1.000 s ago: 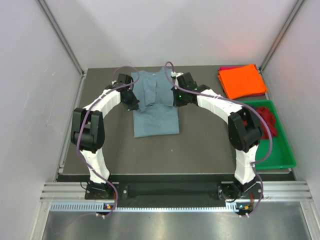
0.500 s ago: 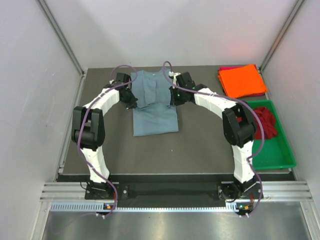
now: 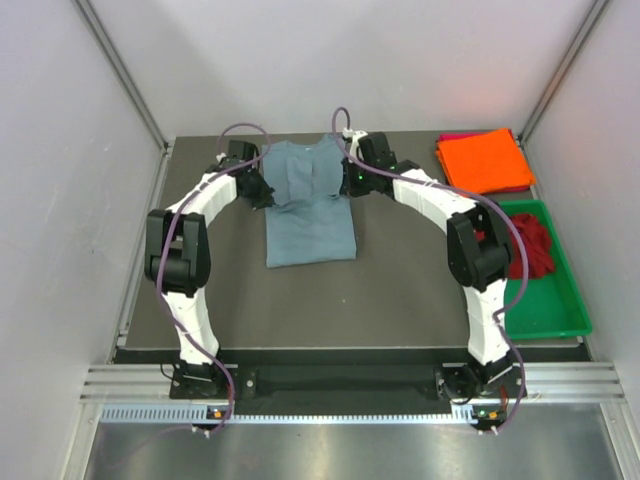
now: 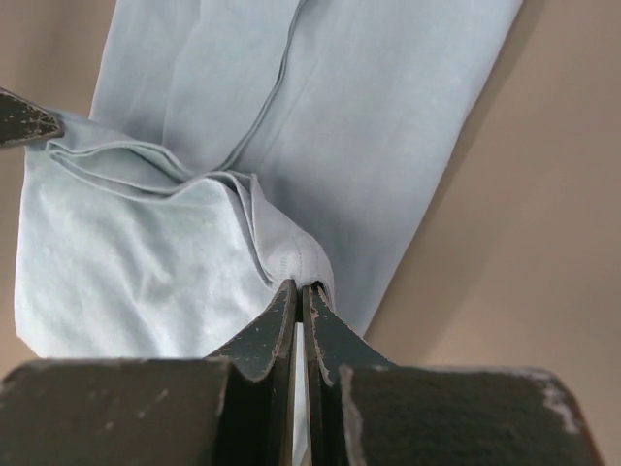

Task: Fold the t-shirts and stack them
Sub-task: Fold the tshirt

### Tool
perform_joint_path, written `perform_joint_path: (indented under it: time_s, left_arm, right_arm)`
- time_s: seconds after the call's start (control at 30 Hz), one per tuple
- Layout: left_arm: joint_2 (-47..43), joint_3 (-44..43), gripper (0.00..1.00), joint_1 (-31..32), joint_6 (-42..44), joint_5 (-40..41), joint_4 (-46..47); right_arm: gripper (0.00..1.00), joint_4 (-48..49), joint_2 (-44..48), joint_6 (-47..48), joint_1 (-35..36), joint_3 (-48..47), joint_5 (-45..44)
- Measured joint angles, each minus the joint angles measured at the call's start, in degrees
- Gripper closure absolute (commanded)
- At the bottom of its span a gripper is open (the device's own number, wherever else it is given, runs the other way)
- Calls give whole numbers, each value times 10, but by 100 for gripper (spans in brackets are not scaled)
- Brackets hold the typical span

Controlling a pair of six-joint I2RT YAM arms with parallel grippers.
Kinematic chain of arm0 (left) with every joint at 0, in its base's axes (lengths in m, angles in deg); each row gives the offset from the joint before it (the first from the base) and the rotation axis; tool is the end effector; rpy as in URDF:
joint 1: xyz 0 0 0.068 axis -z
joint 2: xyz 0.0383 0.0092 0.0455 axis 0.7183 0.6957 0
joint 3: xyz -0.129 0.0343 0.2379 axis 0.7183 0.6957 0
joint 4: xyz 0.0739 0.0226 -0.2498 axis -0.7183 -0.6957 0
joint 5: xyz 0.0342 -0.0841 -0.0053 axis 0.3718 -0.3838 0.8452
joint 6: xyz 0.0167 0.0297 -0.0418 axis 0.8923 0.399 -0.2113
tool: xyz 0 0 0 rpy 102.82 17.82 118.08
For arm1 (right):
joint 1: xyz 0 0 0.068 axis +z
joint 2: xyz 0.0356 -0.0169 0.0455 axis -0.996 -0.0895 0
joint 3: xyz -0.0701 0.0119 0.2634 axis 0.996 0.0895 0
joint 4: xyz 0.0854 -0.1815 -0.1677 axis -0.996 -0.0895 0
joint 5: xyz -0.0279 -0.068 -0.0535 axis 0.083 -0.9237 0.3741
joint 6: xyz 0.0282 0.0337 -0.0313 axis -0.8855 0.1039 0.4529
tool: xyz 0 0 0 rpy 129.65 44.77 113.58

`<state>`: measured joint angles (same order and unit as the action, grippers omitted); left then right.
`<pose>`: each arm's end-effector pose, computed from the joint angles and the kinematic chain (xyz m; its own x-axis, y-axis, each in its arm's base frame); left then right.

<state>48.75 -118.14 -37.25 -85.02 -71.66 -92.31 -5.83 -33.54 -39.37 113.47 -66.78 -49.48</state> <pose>0.4267 -0.0682 0.2115 -0.7265 -0.5819 -0.3656 -0.4137 0.7951 -0.4434 0.4203 0.2373 0.2351 -0.6839 -0.1408 -0.7159 -0.4680 0.8374 0.2824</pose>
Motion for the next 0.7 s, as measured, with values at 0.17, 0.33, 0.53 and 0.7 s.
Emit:
perform_joint_path:
  time_s: [0.17,0.33,0.53,0.7]
  left_arm:
    - [30,-20,100,-5,0,-2,7]
    - [62,-35,96,-10,1,-2,8]
    - [83,-73,70,-13,13,33,-5]
    - [56,-73,64,-16,38,73,-21]
  right_arm:
    - [100,10,-37,0,-5,-26,9]
    - [90,10,-82,3,-12,-58,16]
    - [64,-2,-113,14,-25,-99,26]
    - [47,-21,-107,18,-38,-120,42]
